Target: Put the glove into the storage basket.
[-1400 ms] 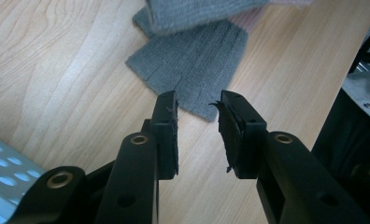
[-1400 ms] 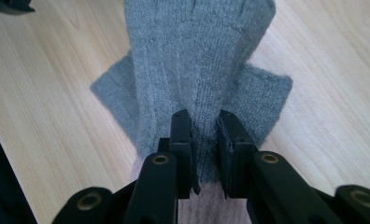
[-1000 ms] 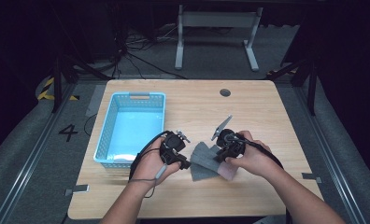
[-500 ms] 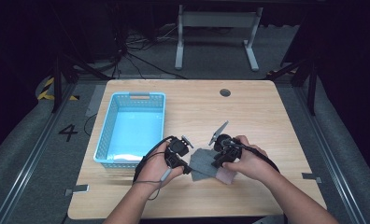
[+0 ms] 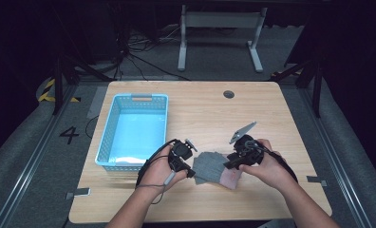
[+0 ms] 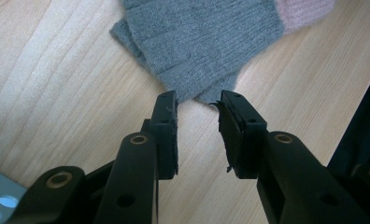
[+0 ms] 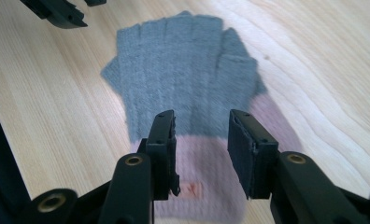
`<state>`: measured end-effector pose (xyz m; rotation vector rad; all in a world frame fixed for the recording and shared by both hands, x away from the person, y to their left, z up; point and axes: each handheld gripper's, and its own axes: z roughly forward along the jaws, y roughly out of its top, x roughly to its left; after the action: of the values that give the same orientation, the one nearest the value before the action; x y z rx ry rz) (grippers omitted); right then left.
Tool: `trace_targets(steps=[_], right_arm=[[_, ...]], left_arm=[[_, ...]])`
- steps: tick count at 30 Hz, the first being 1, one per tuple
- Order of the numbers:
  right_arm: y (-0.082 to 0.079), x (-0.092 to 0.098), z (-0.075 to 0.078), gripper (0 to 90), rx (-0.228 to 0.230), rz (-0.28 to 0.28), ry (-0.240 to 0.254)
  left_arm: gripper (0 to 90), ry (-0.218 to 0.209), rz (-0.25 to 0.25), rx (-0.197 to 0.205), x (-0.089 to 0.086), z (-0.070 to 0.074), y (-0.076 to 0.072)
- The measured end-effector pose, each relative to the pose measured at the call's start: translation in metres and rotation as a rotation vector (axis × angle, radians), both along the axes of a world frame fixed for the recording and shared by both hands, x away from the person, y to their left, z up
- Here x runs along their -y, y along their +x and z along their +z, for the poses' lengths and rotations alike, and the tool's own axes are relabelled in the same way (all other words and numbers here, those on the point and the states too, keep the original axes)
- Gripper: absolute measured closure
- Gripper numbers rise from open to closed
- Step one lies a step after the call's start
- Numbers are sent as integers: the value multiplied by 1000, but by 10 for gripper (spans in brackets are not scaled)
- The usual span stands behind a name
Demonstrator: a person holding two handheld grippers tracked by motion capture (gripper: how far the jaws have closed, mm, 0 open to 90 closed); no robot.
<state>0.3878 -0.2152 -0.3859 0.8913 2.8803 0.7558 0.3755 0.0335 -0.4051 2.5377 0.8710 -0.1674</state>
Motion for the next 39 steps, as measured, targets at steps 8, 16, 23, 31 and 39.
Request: trace_targets(steps=[8, 16, 23, 31, 39], right_arm=[[-9, 37, -1, 670, 26, -59, 68], [-18, 62, -17, 674, 20, -69, 91], [-19, 62, -28, 668, -12, -53, 55], [-17, 61, -38, 683, -40, -38, 14], [-17, 59, -43, 705, -30, -15, 13]], left_arm=[[682, -13, 4, -13, 1, -3, 1], [686, -10, 12, -23, 2, -7, 3], [675, 7, 8, -33, 4, -12, 5], [674, 12, 16, -44, 5, -16, 8], [669, 11, 13, -67, 6, -22, 10]])
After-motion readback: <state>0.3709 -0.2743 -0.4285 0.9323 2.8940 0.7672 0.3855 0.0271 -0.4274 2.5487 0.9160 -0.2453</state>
